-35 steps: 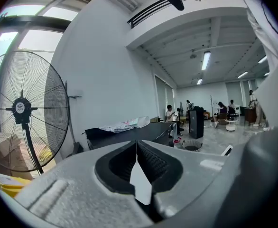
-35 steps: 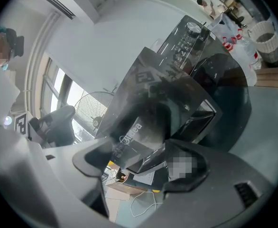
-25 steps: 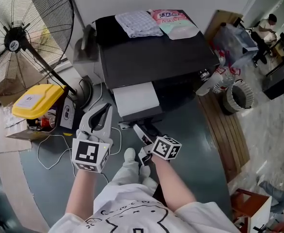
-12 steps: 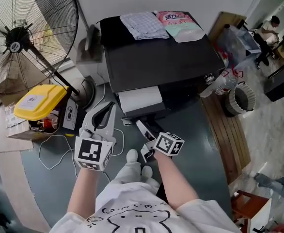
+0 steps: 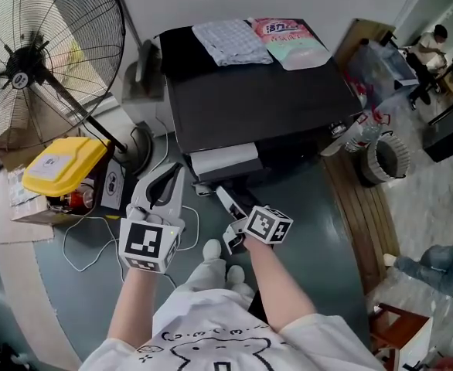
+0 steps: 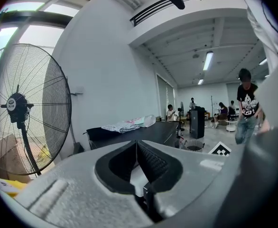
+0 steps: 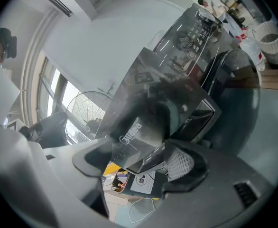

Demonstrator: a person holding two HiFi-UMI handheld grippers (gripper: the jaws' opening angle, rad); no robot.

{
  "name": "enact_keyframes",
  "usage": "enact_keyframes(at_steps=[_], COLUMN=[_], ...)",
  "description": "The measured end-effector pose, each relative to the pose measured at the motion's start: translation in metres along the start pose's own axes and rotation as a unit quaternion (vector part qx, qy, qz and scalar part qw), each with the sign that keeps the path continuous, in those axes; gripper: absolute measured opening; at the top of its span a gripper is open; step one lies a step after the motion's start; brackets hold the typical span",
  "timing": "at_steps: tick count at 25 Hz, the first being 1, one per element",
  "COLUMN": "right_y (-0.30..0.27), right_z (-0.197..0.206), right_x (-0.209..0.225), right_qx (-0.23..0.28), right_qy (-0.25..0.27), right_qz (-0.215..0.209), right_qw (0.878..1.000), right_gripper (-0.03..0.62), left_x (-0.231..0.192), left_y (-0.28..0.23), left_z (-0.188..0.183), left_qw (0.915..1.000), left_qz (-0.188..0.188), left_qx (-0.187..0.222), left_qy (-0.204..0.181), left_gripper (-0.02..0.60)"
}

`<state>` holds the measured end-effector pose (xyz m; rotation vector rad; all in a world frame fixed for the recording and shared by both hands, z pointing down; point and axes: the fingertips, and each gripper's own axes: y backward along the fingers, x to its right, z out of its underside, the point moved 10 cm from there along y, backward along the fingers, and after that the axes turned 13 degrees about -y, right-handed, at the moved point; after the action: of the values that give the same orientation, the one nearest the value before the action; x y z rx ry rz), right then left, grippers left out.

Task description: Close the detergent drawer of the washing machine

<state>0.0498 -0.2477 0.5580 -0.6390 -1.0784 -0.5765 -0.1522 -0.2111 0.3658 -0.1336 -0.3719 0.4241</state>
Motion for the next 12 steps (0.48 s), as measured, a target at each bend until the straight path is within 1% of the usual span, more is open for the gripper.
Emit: enact_keyframes(at_steps=[12], right_y=[-0.026], right_z=[-0.011], right_x=[-0.002], right_qx=[0.001], right_qy=[0.004], right_qz=[0.003], right_qw=[1.0], right_gripper=[0.332], left_x=[-0.02], left_y=[-0.021], left_z=[0.005], left_qw=[1.0], left_qz=[0.005], left_qx=[0.005], left_qy=[0.003], left_gripper=[0.015])
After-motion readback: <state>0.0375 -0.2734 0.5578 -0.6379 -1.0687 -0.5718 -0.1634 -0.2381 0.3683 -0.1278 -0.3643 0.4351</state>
